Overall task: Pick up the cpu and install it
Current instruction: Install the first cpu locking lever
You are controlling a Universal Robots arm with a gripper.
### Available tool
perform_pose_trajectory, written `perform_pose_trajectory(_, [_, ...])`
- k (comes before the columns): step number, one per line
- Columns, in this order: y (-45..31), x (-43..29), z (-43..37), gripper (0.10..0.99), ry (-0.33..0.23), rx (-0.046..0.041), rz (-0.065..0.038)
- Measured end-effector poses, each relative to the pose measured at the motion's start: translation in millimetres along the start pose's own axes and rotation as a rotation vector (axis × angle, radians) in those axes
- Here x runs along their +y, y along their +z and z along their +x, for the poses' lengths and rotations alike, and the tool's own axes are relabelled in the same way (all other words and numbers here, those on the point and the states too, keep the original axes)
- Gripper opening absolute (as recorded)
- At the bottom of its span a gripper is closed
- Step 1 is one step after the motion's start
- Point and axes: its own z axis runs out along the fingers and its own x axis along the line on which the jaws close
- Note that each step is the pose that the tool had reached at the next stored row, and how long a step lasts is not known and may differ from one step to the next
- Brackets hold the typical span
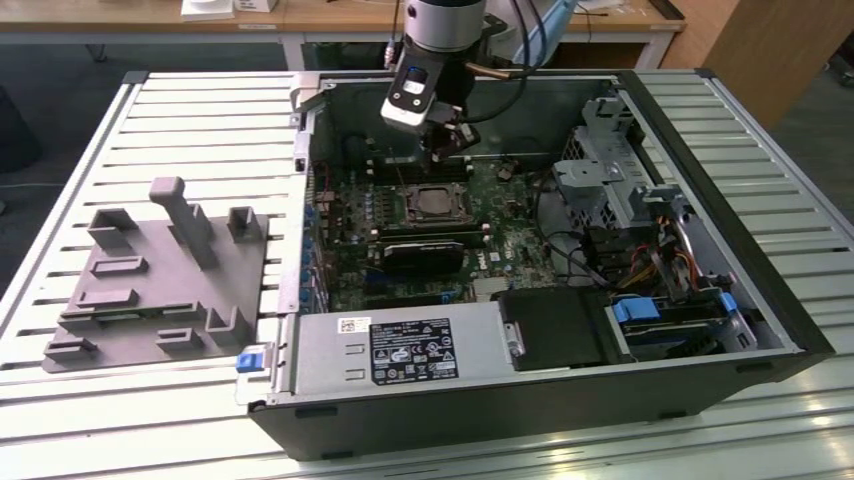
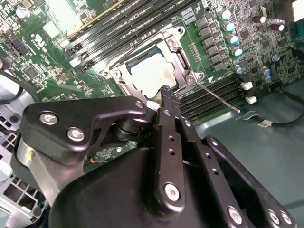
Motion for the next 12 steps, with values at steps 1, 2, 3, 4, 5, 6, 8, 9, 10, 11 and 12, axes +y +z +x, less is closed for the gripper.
perform_pose_trajectory(1, [0.0, 0.0, 0.0, 0.106, -0.004, 0.0001, 0.000])
perform_pose_trajectory(2, [0.0, 0.0, 0.0, 0.106, -0.009, 0.0002, 0.000])
perform_pose_trajectory(3, [0.0, 0.0, 0.0, 0.106, -0.015, 0.0002, 0.000])
perform_pose_trajectory(4, [0.0, 0.0, 0.0, 0.106, -0.022, 0.0003, 0.000])
perform_pose_trajectory(5, [0.0, 0.0, 0.0, 0.106, -0.031, 0.0004, 0.000])
perform_pose_trajectory(6, [0.0, 0.0, 0.0, 0.106, -0.040, 0.0006, 0.000])
perform_pose_trajectory(8, [-0.1, 0.0, 0.0, 0.106, -0.053, 0.0008, 0.001])
perform_pose_trajectory(9, [-0.4, -0.1, 0.0, 0.106, -0.056, 0.0007, 0.001])
perform_pose_trajectory(10, [-1.0, -0.1, -0.1, 0.106, -0.057, 0.0007, 0.001])
perform_pose_trajectory(11, [-2.0, 0.0, 0.0, 0.106, -0.059, 0.0009, 0.001])
perform_pose_trajectory(12, [-3.1, 0.0, 0.0, 0.106, -0.061, 0.0009, 0.001])
